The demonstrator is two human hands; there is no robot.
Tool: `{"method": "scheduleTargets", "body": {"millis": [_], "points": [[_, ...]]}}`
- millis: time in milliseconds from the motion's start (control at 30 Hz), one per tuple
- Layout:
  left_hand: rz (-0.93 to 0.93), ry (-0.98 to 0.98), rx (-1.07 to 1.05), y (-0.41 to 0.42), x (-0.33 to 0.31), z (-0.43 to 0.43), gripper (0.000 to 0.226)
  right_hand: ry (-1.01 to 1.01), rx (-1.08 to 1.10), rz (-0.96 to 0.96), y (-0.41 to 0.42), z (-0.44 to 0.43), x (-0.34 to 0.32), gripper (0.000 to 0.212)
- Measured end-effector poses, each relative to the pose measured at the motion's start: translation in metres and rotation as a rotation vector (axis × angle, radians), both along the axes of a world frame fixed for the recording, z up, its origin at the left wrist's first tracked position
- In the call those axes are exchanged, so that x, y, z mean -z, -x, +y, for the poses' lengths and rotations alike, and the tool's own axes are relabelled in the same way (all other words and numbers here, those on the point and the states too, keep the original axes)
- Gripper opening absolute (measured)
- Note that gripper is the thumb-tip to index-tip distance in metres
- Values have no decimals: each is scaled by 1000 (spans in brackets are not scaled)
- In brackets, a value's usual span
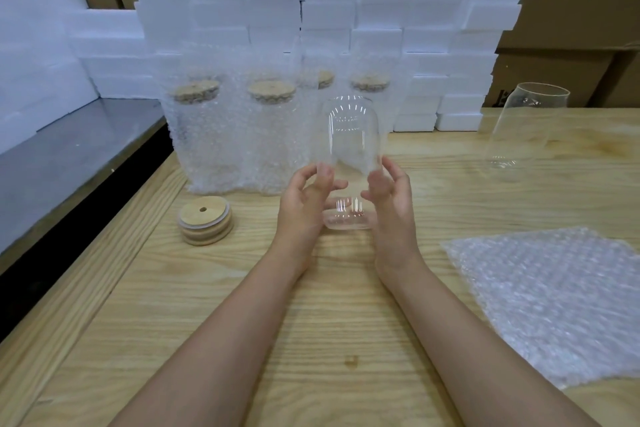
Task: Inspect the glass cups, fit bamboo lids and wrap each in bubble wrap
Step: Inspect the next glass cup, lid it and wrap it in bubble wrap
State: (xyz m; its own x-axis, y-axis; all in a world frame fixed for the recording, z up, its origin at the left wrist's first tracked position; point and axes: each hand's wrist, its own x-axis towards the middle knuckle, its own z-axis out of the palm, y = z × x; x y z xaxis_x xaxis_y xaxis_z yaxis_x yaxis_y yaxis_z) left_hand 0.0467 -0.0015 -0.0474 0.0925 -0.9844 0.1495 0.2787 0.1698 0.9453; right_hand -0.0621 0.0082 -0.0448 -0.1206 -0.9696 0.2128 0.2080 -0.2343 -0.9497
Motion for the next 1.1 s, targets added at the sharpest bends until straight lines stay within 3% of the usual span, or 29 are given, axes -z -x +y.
{"method": "scheduleTargets", "body": {"millis": [67,167,233,400,533,700,867,1000,1100], "points": [[-35,5,-24,1,3,-2,55,28,-12,66,-2,0,3,102],[-22,23,-21,2,4,-2,67,26,6,56,-1,-2,5,80],[-47,29,-32,3,4,-4,63,19,3,25,0,-3,6,74],[-16,27,-5,0,4,-6,43,-62,-97,-221,2,-3,3,74],[-16,7,33,-2,7,-9,26,-94,-190,-425,4,-4,-1,42],[-76,-75,131,-2,4,-9,52,-202,-278,-537,2,-3,-4,47],[11,-116,171,0,-2,-6,62,-226,-320,-491,0,-2,-4,40],[138,-133,209,3,-5,1,68,-171,-164,-230,-1,-4,0,26],[231,-141,206,5,-7,4,72,-208,-42,-122,-2,-5,1,34]]}}
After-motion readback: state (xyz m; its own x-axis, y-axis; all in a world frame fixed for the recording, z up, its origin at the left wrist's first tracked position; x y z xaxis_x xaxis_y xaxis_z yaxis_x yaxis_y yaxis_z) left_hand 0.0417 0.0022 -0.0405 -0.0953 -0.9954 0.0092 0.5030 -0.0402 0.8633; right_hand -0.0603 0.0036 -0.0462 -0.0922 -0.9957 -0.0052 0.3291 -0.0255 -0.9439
